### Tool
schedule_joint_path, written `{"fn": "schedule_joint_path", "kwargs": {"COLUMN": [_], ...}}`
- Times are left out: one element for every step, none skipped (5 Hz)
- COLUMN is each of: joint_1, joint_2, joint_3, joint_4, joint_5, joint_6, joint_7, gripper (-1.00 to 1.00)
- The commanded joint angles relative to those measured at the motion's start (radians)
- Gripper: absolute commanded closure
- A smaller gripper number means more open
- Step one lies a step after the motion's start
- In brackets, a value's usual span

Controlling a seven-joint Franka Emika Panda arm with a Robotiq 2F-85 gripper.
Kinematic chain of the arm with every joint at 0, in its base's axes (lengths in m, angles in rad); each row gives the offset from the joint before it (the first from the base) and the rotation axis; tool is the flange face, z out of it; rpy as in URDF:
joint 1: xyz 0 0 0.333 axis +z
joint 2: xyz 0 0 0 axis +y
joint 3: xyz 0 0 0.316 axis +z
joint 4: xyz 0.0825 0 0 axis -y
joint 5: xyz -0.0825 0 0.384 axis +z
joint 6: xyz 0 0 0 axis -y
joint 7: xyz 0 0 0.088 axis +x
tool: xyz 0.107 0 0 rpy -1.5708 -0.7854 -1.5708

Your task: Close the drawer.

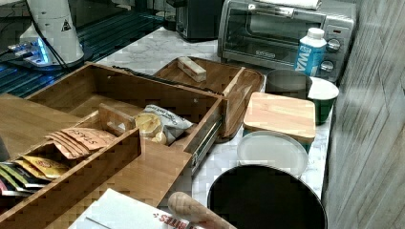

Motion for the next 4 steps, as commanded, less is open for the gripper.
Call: {"fn": "schedule_joint_path", "kwargs": {"joint_1": [0.0,0.007,0.027,0.039], "joint_2": [-0.01,-0.076,-0.106,-0.104], "joint_3": [0.0,0.009,0.023,0.032], "joint_4": [0.001,-0.154,-0.274,-0.361], "joint_5": [0.0,-0.027,-0.083,-0.118], "joint_6": [0.0,0.13,0.232,0.306], "joint_7": [0.0,0.031,0.104,0.147], "gripper": [1.0,1.0,1.0,1.0]}}
